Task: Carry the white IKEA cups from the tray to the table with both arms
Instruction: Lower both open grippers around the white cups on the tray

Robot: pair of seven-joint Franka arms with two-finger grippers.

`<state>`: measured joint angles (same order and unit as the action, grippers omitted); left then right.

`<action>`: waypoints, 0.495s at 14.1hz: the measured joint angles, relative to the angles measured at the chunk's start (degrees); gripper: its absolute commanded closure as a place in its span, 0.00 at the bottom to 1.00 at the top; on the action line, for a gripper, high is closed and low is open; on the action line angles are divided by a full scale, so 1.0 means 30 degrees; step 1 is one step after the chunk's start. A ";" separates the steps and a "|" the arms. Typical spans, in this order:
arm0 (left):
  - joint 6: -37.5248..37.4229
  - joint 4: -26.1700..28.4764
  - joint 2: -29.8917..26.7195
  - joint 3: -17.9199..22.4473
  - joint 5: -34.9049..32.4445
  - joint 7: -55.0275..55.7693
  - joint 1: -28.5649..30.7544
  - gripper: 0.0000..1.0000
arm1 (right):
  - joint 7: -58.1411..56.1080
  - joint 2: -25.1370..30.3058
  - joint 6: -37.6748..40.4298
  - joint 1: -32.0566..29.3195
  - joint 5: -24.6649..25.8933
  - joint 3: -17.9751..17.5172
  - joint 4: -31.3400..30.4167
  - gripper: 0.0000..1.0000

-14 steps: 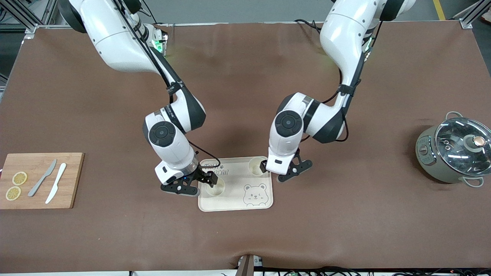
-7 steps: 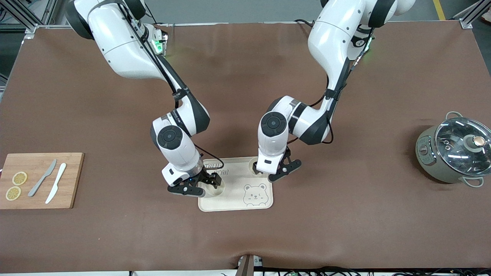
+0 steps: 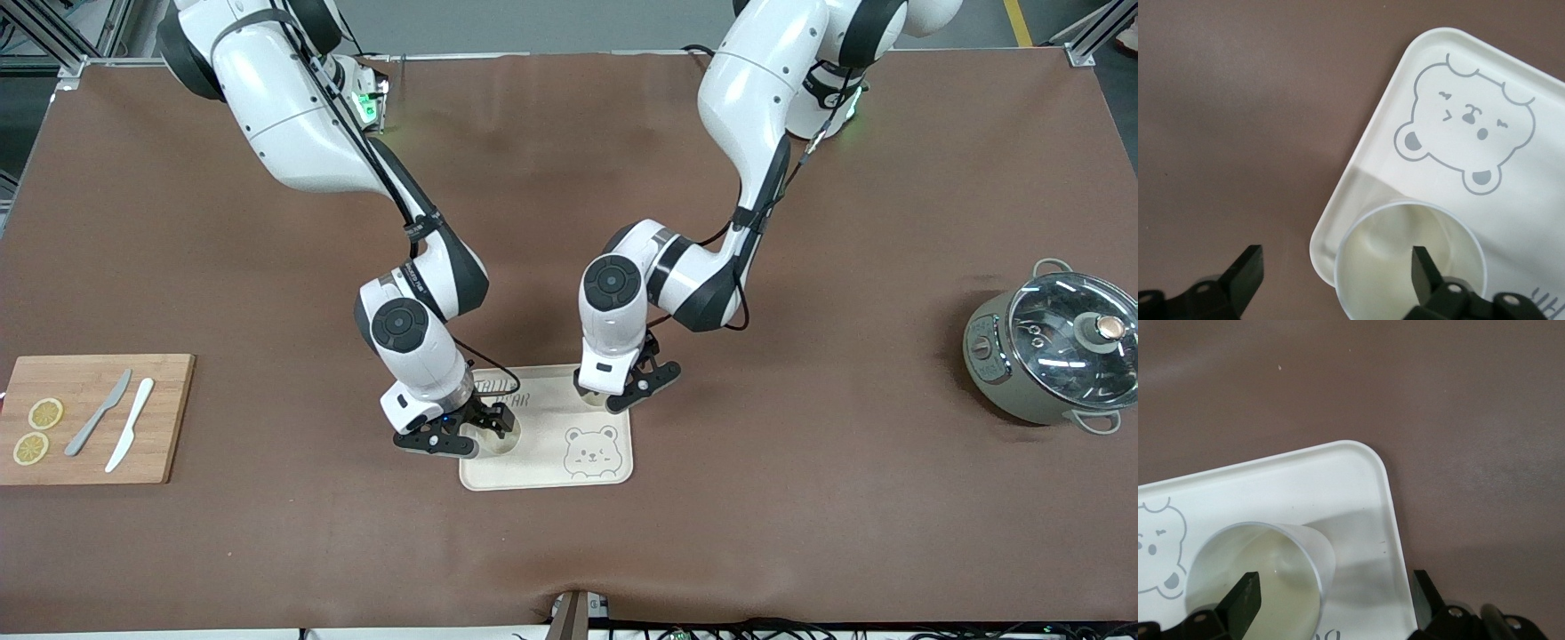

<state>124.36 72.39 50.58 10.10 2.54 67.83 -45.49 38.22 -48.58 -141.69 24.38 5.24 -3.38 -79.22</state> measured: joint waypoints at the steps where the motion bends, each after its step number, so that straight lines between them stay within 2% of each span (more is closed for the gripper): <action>1: 0.0001 -0.0015 0.0011 0.0005 0.0000 0.0104 -0.0007 0.70 | 0.0141 -0.0073 -0.0130 0.0003 0.0268 0.0000 0.0000 0.00; 4: 0.0002 -0.0083 0.0013 0.0063 0.0000 0.0535 -0.0006 0.98 | 0.0443 -0.0239 -0.0537 0.0029 0.0560 0.0000 0.0001 0.00; 6: 0.0005 -0.0165 0.0012 0.0080 0.0000 0.0850 -0.0006 1.00 | 0.0493 -0.0311 -0.0559 0.0040 0.0565 0.0000 0.0001 0.00; 7: 0.0006 -0.0202 0.0011 0.0083 0.0000 0.0918 -0.0006 1.00 | 0.0503 -0.0329 -0.0561 0.0041 0.0565 0.0000 0.0001 0.15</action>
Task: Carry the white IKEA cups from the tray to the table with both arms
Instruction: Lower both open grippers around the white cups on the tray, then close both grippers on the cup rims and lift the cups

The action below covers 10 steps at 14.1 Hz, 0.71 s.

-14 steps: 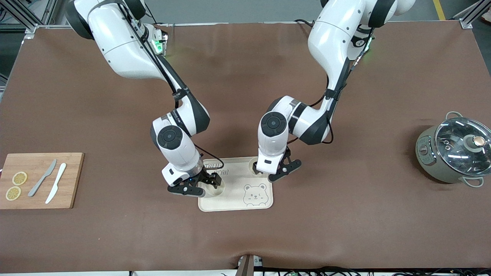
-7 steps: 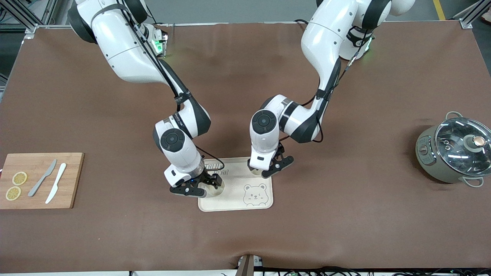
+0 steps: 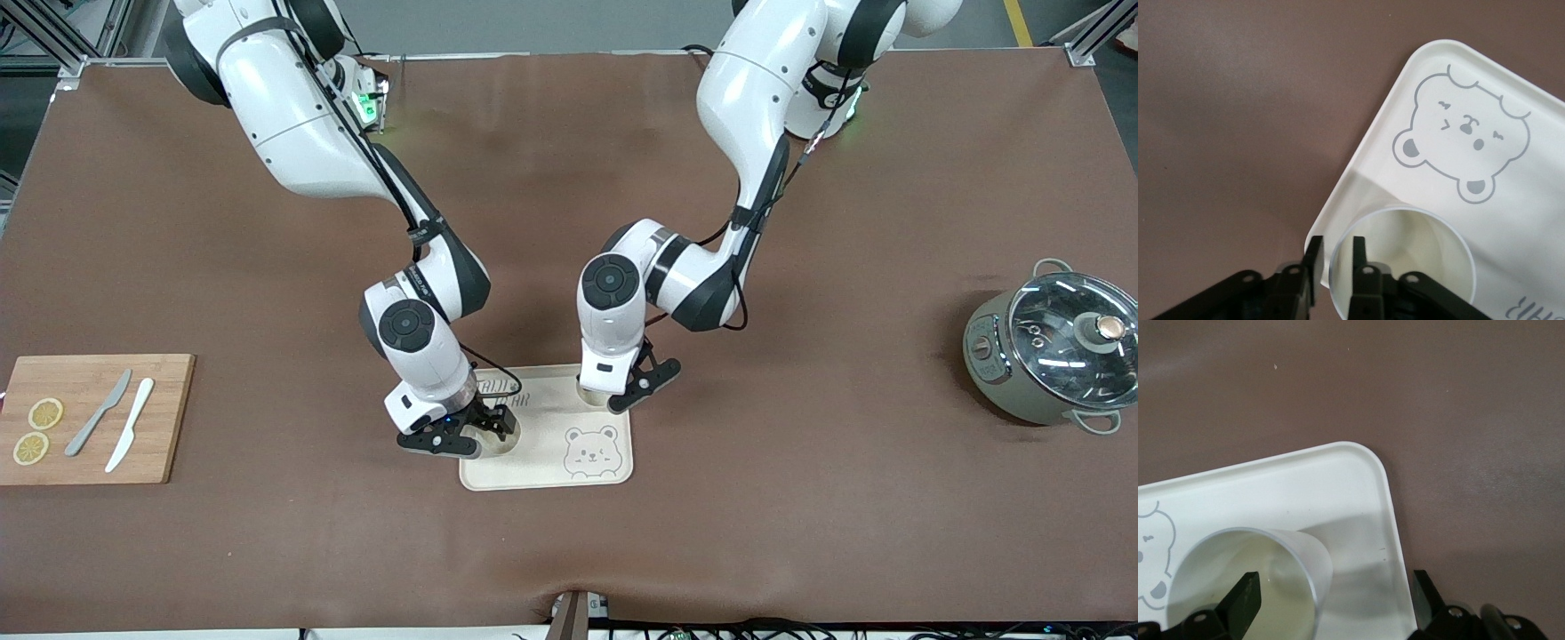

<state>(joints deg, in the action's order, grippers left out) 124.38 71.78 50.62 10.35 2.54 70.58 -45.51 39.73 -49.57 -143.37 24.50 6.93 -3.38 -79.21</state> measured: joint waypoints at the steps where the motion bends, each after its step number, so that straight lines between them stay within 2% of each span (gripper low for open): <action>1: 0.0003 -0.0025 0.0000 0.0001 0.0000 0.0047 0.0000 1.00 | 0.0006 -0.0005 -0.0002 0.0000 0.0001 0.0000 0.0000 0.32; 3: 0.0085 -0.0173 -0.0009 0.0019 0.0000 0.0084 0.0001 1.00 | 0.0024 -0.0015 -0.0002 0.0000 0.0002 0.0001 0.0001 0.57; 8: -0.0212 -0.0400 -0.0458 0.0203 0.0000 0.0093 0.0281 1.00 | 0.0049 -0.0106 -0.0002 0.0001 0.0002 0.0004 0.0000 0.94; 9: -0.0467 -0.0410 -0.0706 0.0244 0.0000 0.0047 0.0502 1.00 | 0.0054 -0.0121 -0.0001 0.0001 0.0002 0.0005 0.0000 1.00; 10: -0.0817 -0.0414 -0.0997 0.0247 0.0000 -0.0204 0.0761 1.00 | 0.0071 -0.0131 -0.0018 0.0002 0.0001 -0.0001 0.0005 1.00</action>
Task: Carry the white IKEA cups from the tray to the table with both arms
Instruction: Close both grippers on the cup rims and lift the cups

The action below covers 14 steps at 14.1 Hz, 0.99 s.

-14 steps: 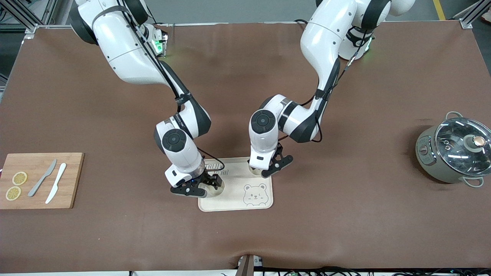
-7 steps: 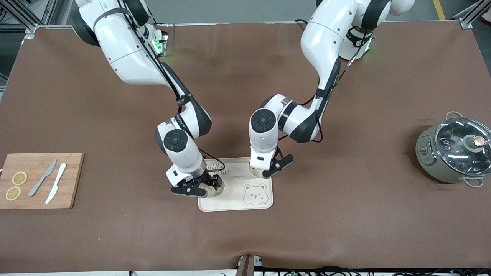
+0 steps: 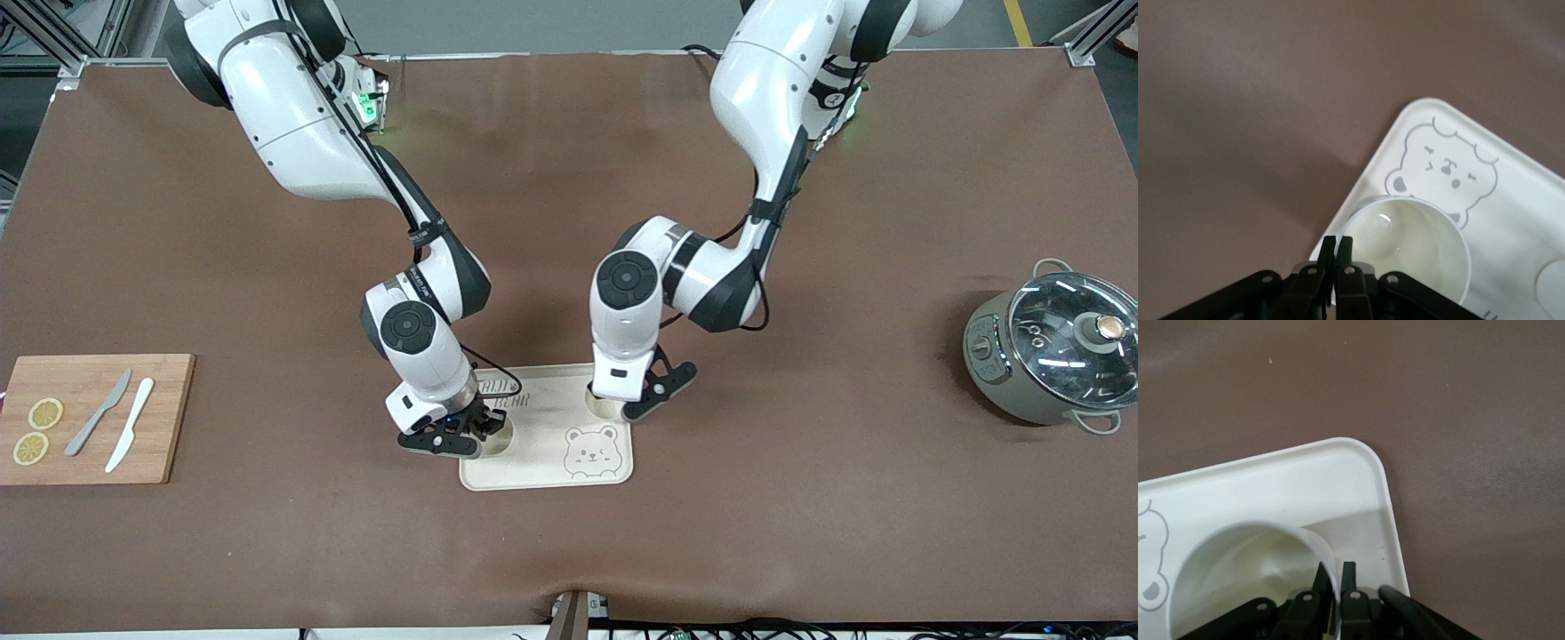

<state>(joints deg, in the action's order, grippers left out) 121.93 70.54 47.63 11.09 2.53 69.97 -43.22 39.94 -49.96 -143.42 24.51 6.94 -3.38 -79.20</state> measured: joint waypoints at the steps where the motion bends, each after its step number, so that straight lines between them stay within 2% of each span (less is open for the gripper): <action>1: -0.0437 -0.0001 -0.0321 0.0003 0.0000 -0.0383 0.0291 1.00 | 0.0001 -0.0001 0.0000 0.0004 0.0000 -0.0006 0.0011 1.00; 9: -0.1654 0.0016 -0.1424 0.0007 0.0000 -0.3094 0.2204 1.00 | 0.0023 0.0017 0.0165 0.0001 -0.0001 0.0059 0.0253 1.00; 14: -0.1972 0.0041 -0.1479 0.0025 0.0000 -0.4460 0.3601 1.00 | -0.0116 0.0980 0.4240 -0.0389 -0.0007 0.0086 0.1568 1.00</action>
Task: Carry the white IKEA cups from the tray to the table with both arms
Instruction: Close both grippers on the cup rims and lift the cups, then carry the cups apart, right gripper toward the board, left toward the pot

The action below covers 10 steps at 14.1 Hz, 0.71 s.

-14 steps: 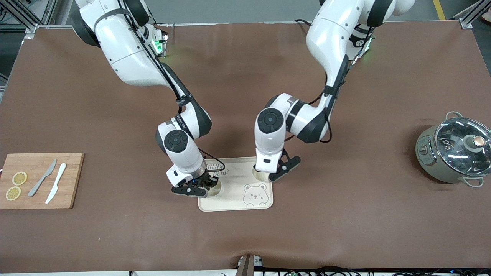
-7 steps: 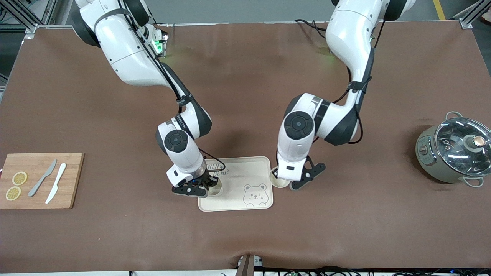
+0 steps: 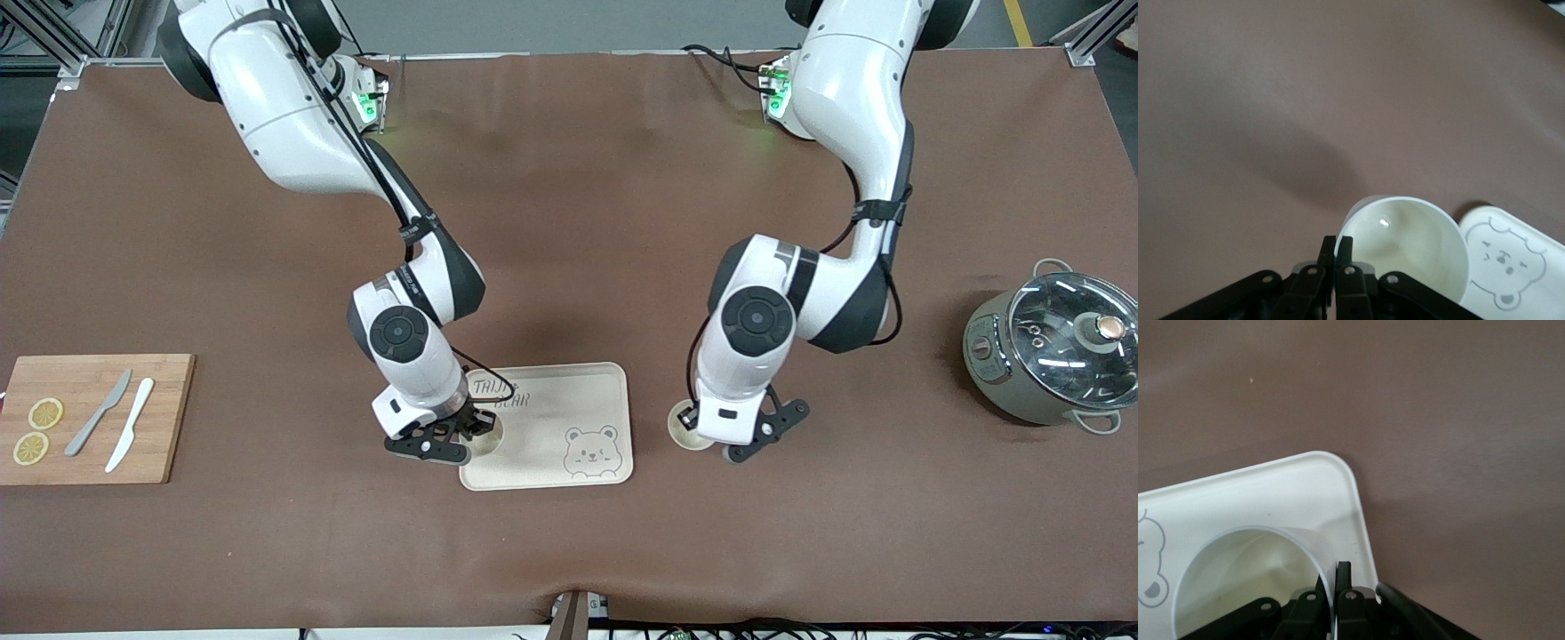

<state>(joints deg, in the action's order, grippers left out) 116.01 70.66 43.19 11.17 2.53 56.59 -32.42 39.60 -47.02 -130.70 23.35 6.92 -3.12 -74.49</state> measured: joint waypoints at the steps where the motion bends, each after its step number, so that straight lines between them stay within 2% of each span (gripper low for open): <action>1: -0.0041 0.0020 -0.0012 -0.0002 0.0000 -0.0193 0.0327 1.00 | -0.0472 0.0563 0.0933 -0.0246 -0.0047 -0.0029 0.0172 1.00; 5: -0.0147 0.0108 -0.0037 0.0020 0.0000 -0.1331 0.1713 1.00 | -0.5743 0.3066 0.4172 -0.2549 -0.2027 -0.0115 0.0277 1.00; 10: -0.0427 0.0200 -0.0042 0.0043 -0.0005 -0.2785 0.3275 1.00 | -1.3076 0.3909 0.6263 -0.6344 -0.2384 -0.0142 0.0218 1.00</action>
<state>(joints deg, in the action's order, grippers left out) 114.73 71.26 43.06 11.29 2.52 48.23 -22.60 0.37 -35.29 -111.91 4.31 -0.23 -3.55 -73.84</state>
